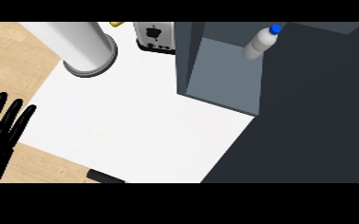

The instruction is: Pick up the bottled water, place it into the cabinet and close the cabinet

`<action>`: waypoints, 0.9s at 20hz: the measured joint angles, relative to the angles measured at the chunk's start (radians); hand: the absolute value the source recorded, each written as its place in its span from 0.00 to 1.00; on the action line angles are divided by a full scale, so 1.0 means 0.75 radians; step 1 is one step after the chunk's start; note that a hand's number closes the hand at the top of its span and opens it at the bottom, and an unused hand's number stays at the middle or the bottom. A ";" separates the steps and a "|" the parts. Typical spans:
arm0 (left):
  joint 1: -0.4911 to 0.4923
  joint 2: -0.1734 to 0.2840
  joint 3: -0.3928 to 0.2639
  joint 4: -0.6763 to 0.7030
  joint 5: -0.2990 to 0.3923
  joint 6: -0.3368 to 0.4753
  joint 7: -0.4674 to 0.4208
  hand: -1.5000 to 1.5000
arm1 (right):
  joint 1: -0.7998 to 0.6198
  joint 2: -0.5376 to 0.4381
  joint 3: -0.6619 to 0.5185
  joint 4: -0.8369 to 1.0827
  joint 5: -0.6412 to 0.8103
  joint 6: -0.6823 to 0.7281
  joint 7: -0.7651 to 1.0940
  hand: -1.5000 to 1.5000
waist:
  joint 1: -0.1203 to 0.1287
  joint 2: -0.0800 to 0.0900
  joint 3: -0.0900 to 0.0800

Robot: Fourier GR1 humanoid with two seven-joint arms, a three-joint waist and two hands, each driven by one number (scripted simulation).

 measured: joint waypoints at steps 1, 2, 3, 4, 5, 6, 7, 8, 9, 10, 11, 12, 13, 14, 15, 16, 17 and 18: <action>-0.003 0.001 0.003 -0.001 0.002 -0.003 0.000 0.00 | -0.001 0.005 0.000 0.009 -0.020 0.005 -0.002 1.00 | 0.004 0.002 0.000; -0.006 0.001 0.003 0.000 0.001 -0.004 0.000 0.00 | -0.003 0.009 0.000 0.017 -0.039 0.010 -0.004 1.00 | 0.005 0.004 0.001; -0.009 0.003 0.007 0.000 0.004 -0.006 0.000 0.00 | -0.004 0.014 0.000 0.025 -0.054 0.014 -0.009 1.00 | 0.006 0.005 0.002; -0.010 0.005 0.011 0.003 0.005 -0.008 -0.001 0.00 | -0.005 0.018 -0.002 0.032 -0.068 0.019 -0.012 1.00 | 0.008 0.007 0.002; -0.010 0.005 0.013 0.006 0.007 -0.012 -0.001 0.00 | -0.008 0.023 -0.004 0.041 -0.085 0.021 -0.012 1.00 | 0.007 0.007 0.002; -0.010 0.005 0.015 0.010 0.008 -0.013 -0.002 0.00 | -0.015 0.037 -0.005 0.054 -0.103 0.011 -0.002 1.00 | 0.003 0.008 0.002; -0.013 0.005 0.017 0.013 0.010 -0.015 -0.002 0.00 | -0.029 0.052 -0.003 0.066 -0.120 0.001 0.013 1.00 | 0.000 0.008 0.002; -0.013 0.007 0.020 0.014 0.012 -0.017 -0.001 0.00 | -0.046 0.067 -0.003 0.079 -0.137 -0.009 0.031 1.00 | -0.003 0.006 0.004; -0.012 0.008 0.022 0.018 0.014 -0.019 -0.001 0.00 | -0.068 0.080 -0.007 0.090 -0.146 -0.019 0.051 1.00 | -0.004 0.005 0.004; -0.015 0.008 0.025 0.022 0.014 -0.019 -0.001 0.00 | -0.098 0.090 -0.013 0.107 -0.149 -0.026 0.076 1.00 | -0.008 0.004 0.005; -0.016 0.008 0.026 0.026 0.016 -0.019 0.000 0.00 | -0.133 0.099 -0.022 0.125 -0.149 -0.031 0.102 1.00 | -0.013 0.002 0.006; -0.015 0.011 0.028 0.031 0.017 -0.022 0.002 0.00 | -0.165 0.106 -0.031 0.142 -0.149 -0.036 0.129 1.00 | -0.015 0.000 0.007; -0.016 0.014 0.032 0.034 0.018 -0.023 0.003 0.00 | -0.202 0.112 -0.044 0.162 -0.146 -0.041 0.157 1.00 | -0.017 -0.003 0.008; -0.017 0.016 0.034 0.037 0.019 -0.024 0.004 0.00 | -0.241 0.119 -0.055 0.185 -0.145 -0.043 0.183 1.00 | -0.019 -0.005 0.009; -0.018 0.018 0.037 0.039 0.020 -0.026 0.005 0.00 | -0.280 0.127 -0.067 0.209 -0.146 -0.047 0.207 1.00 | -0.019 -0.007 0.009; -0.015 0.018 0.037 0.042 0.021 -0.028 0.006 0.00 | -0.323 0.137 -0.077 0.237 -0.146 -0.050 0.231 1.00 | -0.019 -0.010 0.010; -0.016 0.018 0.040 0.046 0.024 -0.028 0.006 0.00 | -0.366 0.150 -0.088 0.266 -0.147 -0.054 0.255 1.00 | -0.020 -0.012 0.011; -0.016 0.019 0.041 0.049 0.025 -0.029 0.008 0.00 | -0.408 0.162 -0.096 0.296 -0.149 -0.060 0.281 1.00 | -0.021 -0.014 0.012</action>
